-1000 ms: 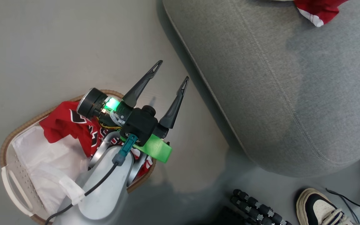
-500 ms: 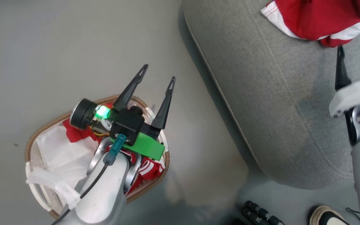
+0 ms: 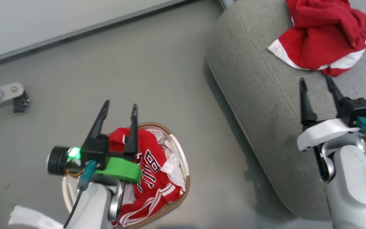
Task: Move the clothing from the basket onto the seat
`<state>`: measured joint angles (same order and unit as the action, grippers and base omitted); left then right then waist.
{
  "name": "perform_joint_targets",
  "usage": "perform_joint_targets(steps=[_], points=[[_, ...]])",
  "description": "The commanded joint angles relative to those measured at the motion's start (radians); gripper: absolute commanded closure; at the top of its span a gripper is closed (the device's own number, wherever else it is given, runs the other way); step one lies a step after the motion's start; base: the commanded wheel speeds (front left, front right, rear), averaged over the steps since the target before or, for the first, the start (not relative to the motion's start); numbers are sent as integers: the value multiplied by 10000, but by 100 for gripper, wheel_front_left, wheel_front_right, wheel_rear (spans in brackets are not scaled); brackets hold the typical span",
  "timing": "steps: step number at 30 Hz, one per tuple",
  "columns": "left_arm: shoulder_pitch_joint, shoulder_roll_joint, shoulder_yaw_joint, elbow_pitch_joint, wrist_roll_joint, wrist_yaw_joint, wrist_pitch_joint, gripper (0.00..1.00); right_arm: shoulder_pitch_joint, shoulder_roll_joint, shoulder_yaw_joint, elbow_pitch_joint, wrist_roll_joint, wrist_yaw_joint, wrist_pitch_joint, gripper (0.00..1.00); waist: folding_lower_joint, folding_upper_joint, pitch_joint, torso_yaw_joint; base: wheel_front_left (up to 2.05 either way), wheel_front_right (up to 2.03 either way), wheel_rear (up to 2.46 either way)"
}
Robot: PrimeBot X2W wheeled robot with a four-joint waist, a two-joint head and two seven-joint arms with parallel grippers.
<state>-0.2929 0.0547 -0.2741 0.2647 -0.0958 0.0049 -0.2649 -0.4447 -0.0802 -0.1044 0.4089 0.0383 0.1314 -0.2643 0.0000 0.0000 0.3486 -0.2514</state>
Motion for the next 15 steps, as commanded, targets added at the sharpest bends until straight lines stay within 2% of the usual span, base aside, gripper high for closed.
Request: perform_joint_targets(steps=[1,9,15], points=[[343,5,263,17,-9,114,8,0,162,48,162,-70,148,-14,-3,0,0,0,-796,715,0,0,0],[933,-20,1441,120,-82,221,8,0,488,196,809,-53,283,-14,-5,0,0,0,-1489,1431,0,0,0],[1578,-36,2113,247,-274,231,8,0,992,252,975,99,519,-14,-5,0,0,0,-2085,1673,0,0,0]])
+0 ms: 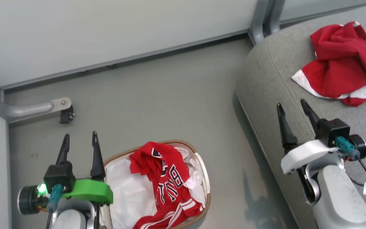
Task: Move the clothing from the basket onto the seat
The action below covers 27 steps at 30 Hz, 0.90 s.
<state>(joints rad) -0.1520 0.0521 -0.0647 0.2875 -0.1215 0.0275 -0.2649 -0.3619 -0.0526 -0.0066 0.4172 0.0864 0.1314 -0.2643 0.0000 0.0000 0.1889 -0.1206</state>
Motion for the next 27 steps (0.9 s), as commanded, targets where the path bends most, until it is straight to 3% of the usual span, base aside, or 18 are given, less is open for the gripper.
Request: perform_joint_targets(steps=[1,15,27], points=[[318,-8,89,46,3,-37,8,0,286,-38,5,27,78,-14,-3,0,0,0,-573,383,0,0,0],[1585,-2,233,376,-332,-189,8,0,1555,-8,71,181,102,-14,-3,0,0,0,-1484,702,0,0,0],[1565,-4,-32,427,-430,-165,8,0,1495,-6,184,134,167,-14,-5,0,0,0,-1269,667,0,0,0]])
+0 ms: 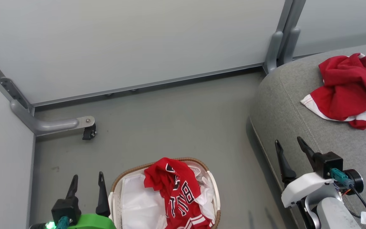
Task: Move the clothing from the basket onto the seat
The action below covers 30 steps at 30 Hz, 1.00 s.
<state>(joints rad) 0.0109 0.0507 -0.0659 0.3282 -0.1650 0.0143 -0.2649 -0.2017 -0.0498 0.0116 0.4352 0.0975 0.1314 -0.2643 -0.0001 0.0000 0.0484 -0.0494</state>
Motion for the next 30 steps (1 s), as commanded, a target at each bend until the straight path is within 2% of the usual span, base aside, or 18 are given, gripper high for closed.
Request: perform_joint_targets(steps=[1,7,14,19,22,30], points=[[-175,9,-153,88,-35,-45,8,0,-191,-35,14,-82,79,-14,-5,0,1,0,257,-75,0,0,0],[-938,10,-1005,573,-360,-112,8,0,-693,-33,193,-459,154,-14,-5,0,1,0,1261,-347,0,0,0],[-2261,21,-1800,1240,-831,-48,8,0,-1685,-36,708,-946,277,-14,-3,0,1,0,2842,-967,0,0,0],[-3321,29,-2226,2174,-757,-226,9,0,-2393,-31,1047,-1418,412,-14,-4,0,1,0,4014,-1382,0,0,0],[-3860,33,-2390,2824,-1085,-377,9,0,-2739,-25,1221,-1633,539,-14,-3,0,1,0,4662,-1613,0,0,0],[-5284,39,-2708,4563,-1196,-545,9,0,-3370,-25,1245,-1954,747,-14,-3,0,1,0,6172,-2021,0,0,0]])
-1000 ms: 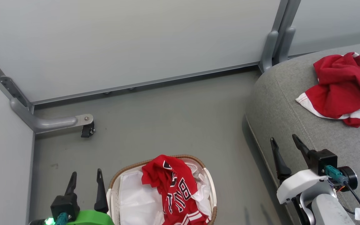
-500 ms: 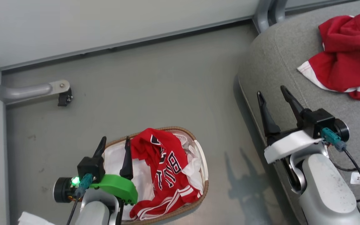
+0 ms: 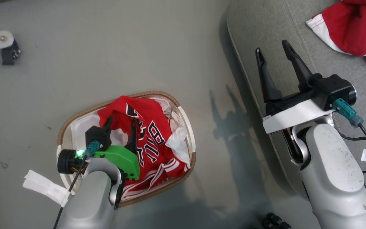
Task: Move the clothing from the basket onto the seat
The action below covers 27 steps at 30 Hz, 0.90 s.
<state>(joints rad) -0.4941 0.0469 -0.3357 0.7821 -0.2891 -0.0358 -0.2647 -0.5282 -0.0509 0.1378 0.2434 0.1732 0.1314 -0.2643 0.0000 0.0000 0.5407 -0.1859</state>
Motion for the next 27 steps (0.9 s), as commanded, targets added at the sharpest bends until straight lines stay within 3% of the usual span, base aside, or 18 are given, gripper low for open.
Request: perform_joint_targets(steps=[1,11,21,22,23,24,27], points=[[-380,76,-56,216,30,-85,7,0,-159,-15,-34,-90,-4,-14,-4,0,0,0,1414,-681,0,0,0],[-1334,77,-456,1601,-107,-521,5,0,-448,-14,-254,-468,-173,-14,-3,0,0,0,2454,-837,0,0,0],[-2247,74,-456,2598,-114,-419,7,0,-661,-17,-134,-746,-68,-14,-3,0,0,0,3093,-818,0,0,0],[-2315,74,-451,2640,-61,-398,7,24,-674,-16,-122,-763,-84,-14,-3,0,0,0,3119,-807,0,0,0],[-2352,74,-484,2723,3,-373,7,70,-690,-17,-118,-768,-82,-14,-3,0,0,0,3132,-802,0,0,0],[-2431,73,-514,2711,100,-307,5,100,-702,-17,-113,-761,-79,-14,-4,0,0,0,3137,-789,0,0,0],[-2395,73,-452,2671,192,-279,7,100,-697,-19,-53,-687,-22,-14,-4,0,0,0,3053,-786,0,0,0]])
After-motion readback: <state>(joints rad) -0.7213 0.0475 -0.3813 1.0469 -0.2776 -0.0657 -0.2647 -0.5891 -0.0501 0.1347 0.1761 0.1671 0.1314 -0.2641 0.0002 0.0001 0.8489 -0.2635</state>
